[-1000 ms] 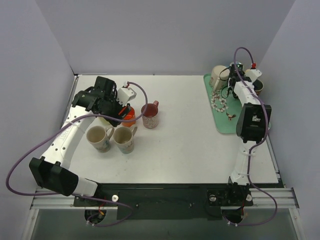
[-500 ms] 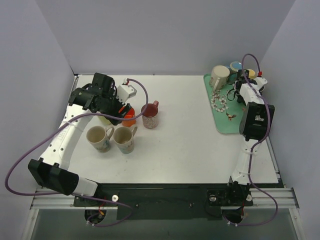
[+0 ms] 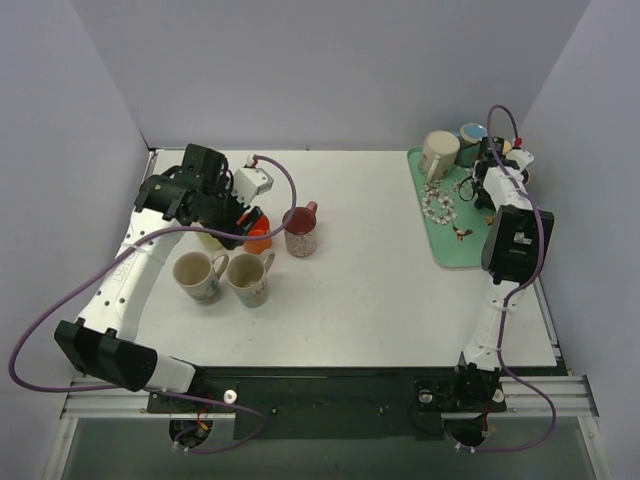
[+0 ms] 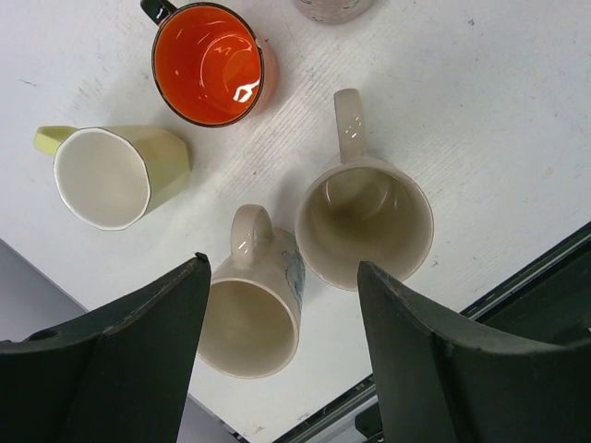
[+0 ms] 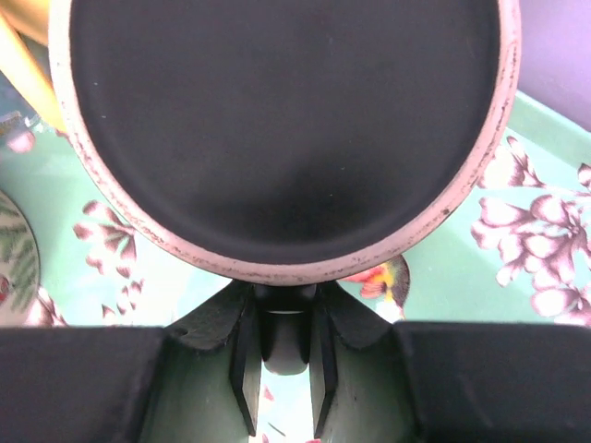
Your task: Turn the mug right side up
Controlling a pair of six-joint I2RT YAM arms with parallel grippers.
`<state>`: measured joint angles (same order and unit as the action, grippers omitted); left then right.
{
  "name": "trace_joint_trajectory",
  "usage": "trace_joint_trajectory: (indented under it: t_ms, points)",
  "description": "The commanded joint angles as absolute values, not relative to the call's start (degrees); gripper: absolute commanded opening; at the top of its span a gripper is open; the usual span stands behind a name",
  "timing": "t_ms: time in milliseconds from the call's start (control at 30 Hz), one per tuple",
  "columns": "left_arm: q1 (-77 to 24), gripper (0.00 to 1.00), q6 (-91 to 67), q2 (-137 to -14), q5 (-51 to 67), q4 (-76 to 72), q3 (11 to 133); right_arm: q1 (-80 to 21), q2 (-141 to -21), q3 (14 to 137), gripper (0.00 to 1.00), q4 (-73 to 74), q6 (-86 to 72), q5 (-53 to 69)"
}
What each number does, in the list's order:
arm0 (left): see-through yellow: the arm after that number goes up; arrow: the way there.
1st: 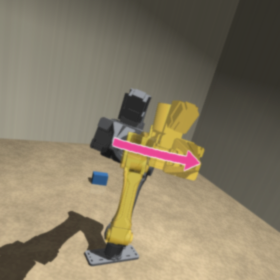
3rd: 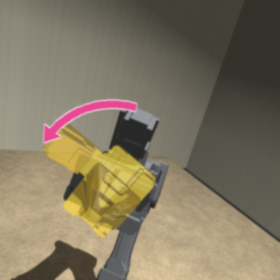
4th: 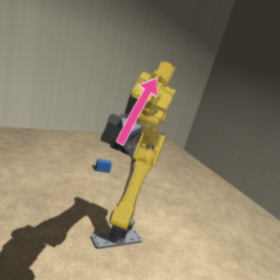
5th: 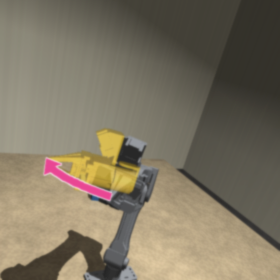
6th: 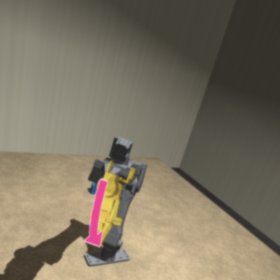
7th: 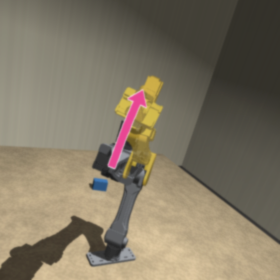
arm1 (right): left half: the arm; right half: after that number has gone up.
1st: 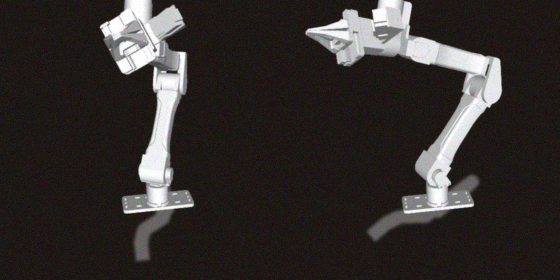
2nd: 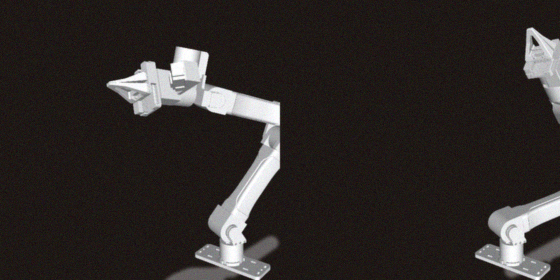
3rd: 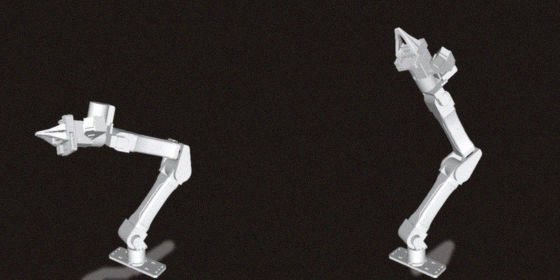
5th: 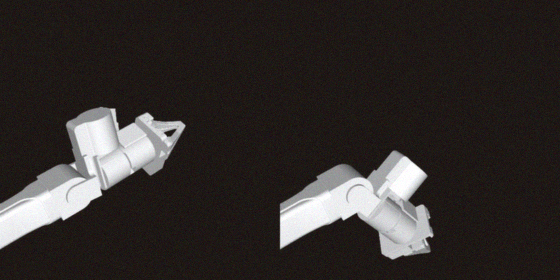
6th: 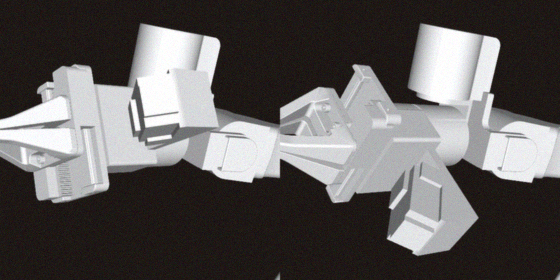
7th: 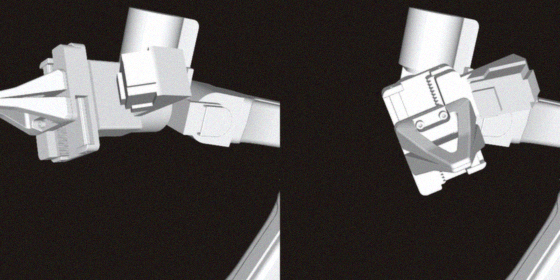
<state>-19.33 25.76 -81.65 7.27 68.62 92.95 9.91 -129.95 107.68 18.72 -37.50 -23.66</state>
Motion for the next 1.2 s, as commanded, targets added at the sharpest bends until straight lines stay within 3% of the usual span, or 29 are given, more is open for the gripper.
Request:
trace_joint_trajectory:
  t_ms: [0, 433, 600, 767, 933, 1000, 1167]
  points:
    - [-19.5, 0.75, 26.6, -78.5, 10.4, 68.7, 95.4, 10.6, -119.3, 102.1, 0.00, 17.5, -34.8, -18.6]
    - [-26.8, 0.76, 28.0, -69.8, 15.9, 59.2, 95.9, 5.8, -84.5, 75.2, 0.00, 6.9, -37.0, 2.5]
    - [-36.3, 0.79, 34.7, -69.2, 8.0, 60.3, 100.5, 0.4, -75.5, 71.3, 0.00, 5.2, -39.7, 9.8]
    - [-46.6, 0.87, 56.5, -56.0, 1.2, 44.9, 85.4, -7.2, -66.7, 68.9, 0.00, 1.9, -43.7, 14.9]
    - [-57.5, 0.90, 80.3, -44.0, -6.1, 12.2, 61.9, -16.9, -59.6, 65.8, 0.00, -2.0, -46.1, 14.5]
    - [-58.8, 0.90, 88.0, -42.1, -6.8, 1.0, 50.1, -20.0, -57.0, 64.5, 0.00, -3.3, -48.1, 14.2]
    - [-59.2, 0.92, 93.5, -43.4, -1.2, -21.8, 40.7, -28.2, -53.2, 63.5, 0.00, -4.7, -49.8, 13.4]
